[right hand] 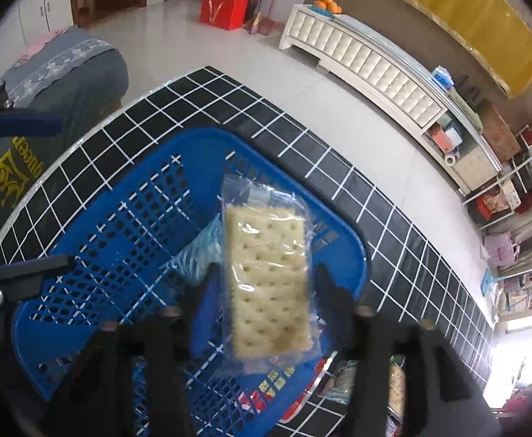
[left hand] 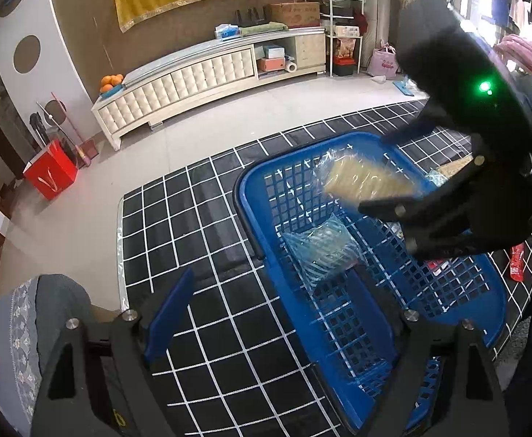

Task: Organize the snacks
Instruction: 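Open the left gripper over the basket while the right gripper releases the cracker pack inside, then reach the right gripper to the light-blue striped bag and close on it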

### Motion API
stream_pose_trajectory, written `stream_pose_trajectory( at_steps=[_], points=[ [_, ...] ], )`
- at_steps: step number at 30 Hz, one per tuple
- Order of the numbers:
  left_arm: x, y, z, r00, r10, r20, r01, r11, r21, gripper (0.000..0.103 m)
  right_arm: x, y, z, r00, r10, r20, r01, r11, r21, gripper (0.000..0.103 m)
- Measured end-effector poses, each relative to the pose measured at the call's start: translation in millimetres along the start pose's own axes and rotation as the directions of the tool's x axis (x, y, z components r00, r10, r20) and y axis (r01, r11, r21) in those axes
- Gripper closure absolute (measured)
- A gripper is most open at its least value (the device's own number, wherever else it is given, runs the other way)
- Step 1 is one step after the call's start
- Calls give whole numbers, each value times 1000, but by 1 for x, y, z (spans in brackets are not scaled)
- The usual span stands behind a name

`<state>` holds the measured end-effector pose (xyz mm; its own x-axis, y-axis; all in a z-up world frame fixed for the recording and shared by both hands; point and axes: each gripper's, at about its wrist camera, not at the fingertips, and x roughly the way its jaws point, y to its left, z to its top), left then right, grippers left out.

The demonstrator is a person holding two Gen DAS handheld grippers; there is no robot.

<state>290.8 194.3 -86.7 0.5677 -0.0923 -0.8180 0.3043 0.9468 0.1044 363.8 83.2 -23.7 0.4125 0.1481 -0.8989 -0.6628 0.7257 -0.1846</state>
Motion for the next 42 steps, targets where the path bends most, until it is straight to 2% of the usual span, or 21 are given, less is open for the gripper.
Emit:
stream_pose_trajectory(
  at_steps=[2,5,13,16,18,21,23,26,32,37,42],
  points=[
    [0,-3,0,1000,-7,0,7,1000,0,17,-8,-2,-4,998,-39,39,39,999,7,8],
    [-2,-10,-1,1000,-3,-6,3,1000,6,16,-23,-6,-12,996,-29,86,25,999,40,4],
    [-30,-43,1,1000,-5,14,4,1000,27,16,-53,-24,-48,997,21,77,-29,994,107,3],
    [-42,-54,3,999,-25,27,24,999,22,9,-70,-31,-65,994,22,106,-37,990,139,3],
    [-52,-64,3,999,-28,39,27,999,23,0,-89,-36,-80,985,32,169,-59,985,161,2],
    [-67,-83,5,998,-24,54,22,999,41,0,-116,-43,-100,958,67,280,-119,978,173,0],
    [-73,-96,6,998,-20,57,17,998,56,0,-129,-49,-112,948,64,311,-130,972,196,0],
    [-82,-119,8,998,-19,62,14,997,77,0,-137,-58,-126,946,75,316,-141,971,194,0],
    [-87,-161,17,998,-24,58,18,994,109,0,-137,-80,-160,961,13,276,-78,972,223,0],
    [-77,-184,30,999,-30,44,25,994,106,0,-132,-100,-182,973,-25,227,-40,961,275,0],
    [-55,-200,44,1000,-30,2,30,993,115,0,-119,-119,-190,983,-1,183,-60,944,325,0]
  ],
)
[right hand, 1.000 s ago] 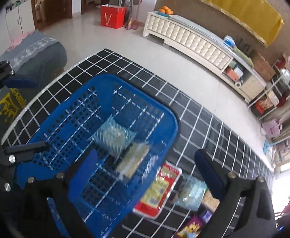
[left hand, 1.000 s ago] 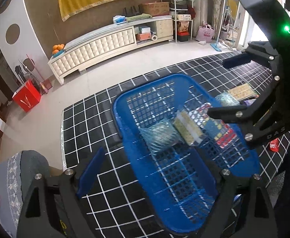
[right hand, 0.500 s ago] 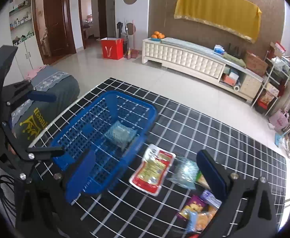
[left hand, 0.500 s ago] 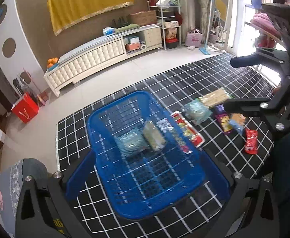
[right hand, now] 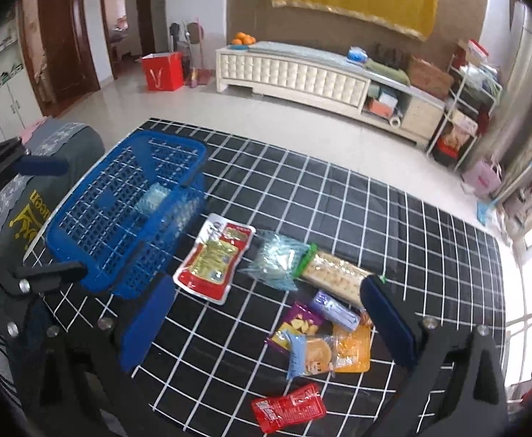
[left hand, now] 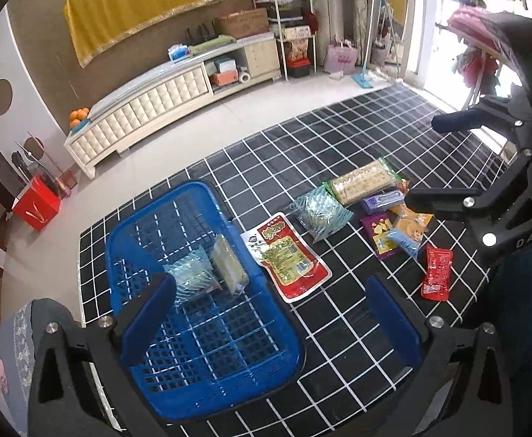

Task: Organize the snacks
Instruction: 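Reach the right gripper to the light-blue striped bag and close on it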

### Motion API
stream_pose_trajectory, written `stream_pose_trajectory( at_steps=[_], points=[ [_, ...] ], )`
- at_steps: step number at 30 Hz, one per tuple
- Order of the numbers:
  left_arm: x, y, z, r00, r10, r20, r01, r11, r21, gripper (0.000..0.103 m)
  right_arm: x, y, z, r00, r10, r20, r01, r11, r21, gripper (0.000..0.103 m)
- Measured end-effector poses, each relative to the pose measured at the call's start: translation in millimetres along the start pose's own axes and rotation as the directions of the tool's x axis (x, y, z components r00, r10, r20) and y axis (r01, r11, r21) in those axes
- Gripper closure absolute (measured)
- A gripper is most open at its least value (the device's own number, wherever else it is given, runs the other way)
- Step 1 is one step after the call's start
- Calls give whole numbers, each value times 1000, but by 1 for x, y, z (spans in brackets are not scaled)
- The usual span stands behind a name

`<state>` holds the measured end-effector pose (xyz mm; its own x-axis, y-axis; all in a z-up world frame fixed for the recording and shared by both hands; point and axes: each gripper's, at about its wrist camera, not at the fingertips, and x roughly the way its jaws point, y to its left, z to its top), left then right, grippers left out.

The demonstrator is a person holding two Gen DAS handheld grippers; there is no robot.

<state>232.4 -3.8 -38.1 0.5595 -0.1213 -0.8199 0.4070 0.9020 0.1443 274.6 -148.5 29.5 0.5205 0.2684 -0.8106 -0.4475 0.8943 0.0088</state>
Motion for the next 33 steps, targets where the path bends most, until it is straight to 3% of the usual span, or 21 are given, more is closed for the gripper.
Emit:
stream_pose_trajectory(
  at_steps=[7,11,15,21,26,29,33],
  points=[
    [33,8,12,998,35,-45,-36,999,-15,0,38,-17,2,994,32,-105,-28,999,39,0],
    [41,36,11,996,60,-61,-64,996,-63,0,69,-22,10,985,76,-158,-64,995,75,4],
    [41,81,2,986,151,-66,-160,976,-146,0,101,-21,18,978,64,-200,-47,995,92,7],
    [69,134,-27,982,110,-156,-147,958,-248,0,145,-25,19,959,96,-267,-50,984,174,11],
    [93,147,-40,977,86,-193,-141,947,-290,0,178,-23,20,944,77,-321,-9,978,208,13],
    [103,144,-44,972,138,-192,-188,942,-277,0,191,-22,23,941,40,-337,29,980,198,13],
    [111,145,-43,971,135,-198,-187,943,-274,0,211,-26,20,924,19,-381,66,976,209,13]
  ],
)
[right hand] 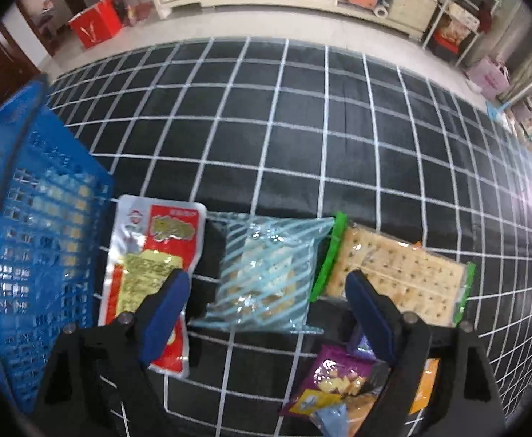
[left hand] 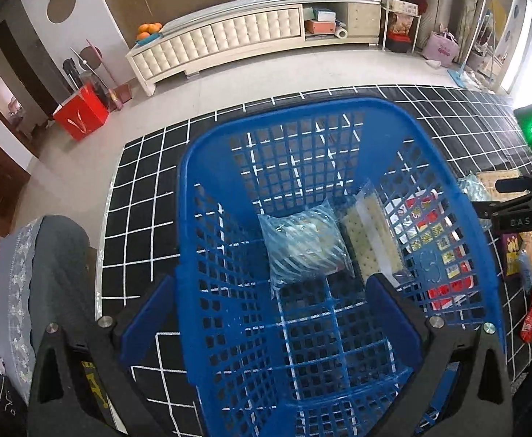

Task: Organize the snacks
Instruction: 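Reach the right gripper to the light-blue striped bag and close on it, then grasp the green-ended cracker pack with the left gripper while the right gripper lifts the striped bag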

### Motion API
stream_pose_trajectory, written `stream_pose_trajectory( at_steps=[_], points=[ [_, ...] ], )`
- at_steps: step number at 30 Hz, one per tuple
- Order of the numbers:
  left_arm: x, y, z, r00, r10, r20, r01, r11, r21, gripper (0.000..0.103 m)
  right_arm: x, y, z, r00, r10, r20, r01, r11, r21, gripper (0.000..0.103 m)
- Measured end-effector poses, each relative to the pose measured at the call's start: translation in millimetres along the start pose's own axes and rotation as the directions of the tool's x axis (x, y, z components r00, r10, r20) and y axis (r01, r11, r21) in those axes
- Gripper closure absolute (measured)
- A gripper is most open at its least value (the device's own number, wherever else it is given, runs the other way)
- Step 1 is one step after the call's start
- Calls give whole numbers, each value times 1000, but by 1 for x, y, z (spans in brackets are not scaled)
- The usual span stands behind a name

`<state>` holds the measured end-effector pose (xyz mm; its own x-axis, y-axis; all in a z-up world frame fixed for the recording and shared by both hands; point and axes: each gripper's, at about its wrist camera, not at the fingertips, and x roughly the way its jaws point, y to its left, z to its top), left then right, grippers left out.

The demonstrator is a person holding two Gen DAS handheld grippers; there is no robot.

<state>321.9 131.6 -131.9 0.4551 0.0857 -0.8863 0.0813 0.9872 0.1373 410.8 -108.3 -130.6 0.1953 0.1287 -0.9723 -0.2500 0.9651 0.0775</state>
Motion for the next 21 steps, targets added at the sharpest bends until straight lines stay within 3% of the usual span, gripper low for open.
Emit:
stream_pose_trajectory(
  at_steps=[2,6,9,21],
  points=[
    [3,3,2,1000,-12,-4,12,1000,-9,0,9,-2,0,1000,-4,-17,4,1000,8,16],
    [4,5,5,1000,-20,-7,20,1000,-18,0,25,-8,-2,998,42,-53,-40,998,39,35],
    [-1,6,7,1000,-11,7,11,1000,-24,0,25,-11,-6,999,46,-24,-45,998,35,40],
    [-64,-41,27,994,9,107,-16,998,68,0,-47,-25,-40,989,104,104,-102,995,-17,43]
  ],
)
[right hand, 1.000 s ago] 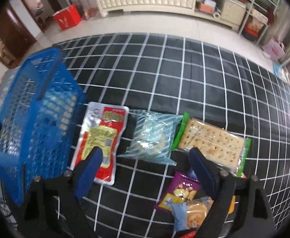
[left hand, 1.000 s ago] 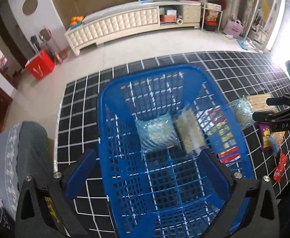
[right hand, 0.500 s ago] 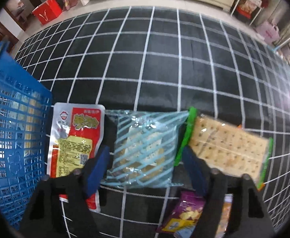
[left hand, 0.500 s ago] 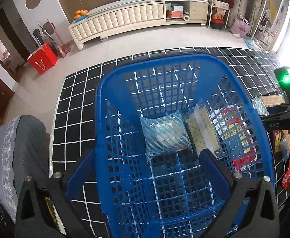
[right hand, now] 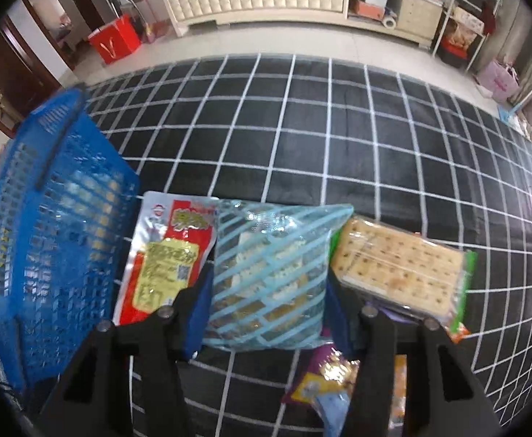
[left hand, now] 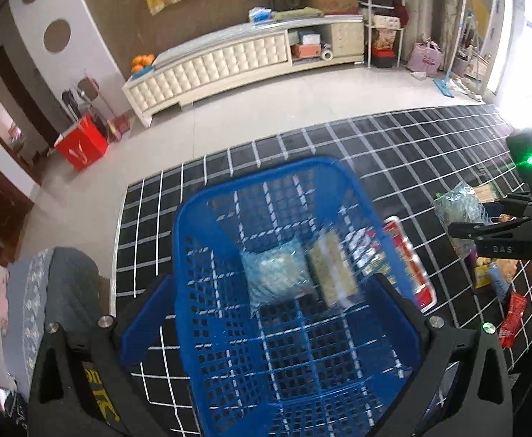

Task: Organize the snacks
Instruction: 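Grasp the green-ended cracker pack with the left gripper while the right gripper lifts the striped bag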

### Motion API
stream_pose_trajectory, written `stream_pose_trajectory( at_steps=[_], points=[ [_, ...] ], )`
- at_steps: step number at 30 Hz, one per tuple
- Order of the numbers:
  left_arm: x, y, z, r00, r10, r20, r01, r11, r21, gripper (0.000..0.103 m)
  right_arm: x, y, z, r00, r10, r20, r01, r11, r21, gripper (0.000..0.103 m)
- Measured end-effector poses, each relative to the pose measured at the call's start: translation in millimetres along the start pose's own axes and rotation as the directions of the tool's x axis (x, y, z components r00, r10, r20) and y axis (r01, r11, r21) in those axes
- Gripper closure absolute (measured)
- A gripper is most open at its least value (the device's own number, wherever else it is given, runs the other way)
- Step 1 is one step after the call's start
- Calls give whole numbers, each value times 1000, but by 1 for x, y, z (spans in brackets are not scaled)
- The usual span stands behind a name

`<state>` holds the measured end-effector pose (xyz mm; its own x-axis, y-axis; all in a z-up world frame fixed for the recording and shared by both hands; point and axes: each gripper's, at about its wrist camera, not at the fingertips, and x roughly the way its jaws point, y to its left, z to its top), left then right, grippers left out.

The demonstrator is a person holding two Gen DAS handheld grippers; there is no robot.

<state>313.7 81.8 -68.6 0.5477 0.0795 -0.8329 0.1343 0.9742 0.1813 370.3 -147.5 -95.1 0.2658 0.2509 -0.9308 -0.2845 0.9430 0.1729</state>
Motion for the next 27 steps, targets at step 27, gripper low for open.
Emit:
stream_pose_trajectory(
  at_steps=[27],
  points=[
    [24,-235,79,975,-213,-56,208,803,558,0,-79,-117,-42,988,-18,150,2,994,107,43]
  ],
)
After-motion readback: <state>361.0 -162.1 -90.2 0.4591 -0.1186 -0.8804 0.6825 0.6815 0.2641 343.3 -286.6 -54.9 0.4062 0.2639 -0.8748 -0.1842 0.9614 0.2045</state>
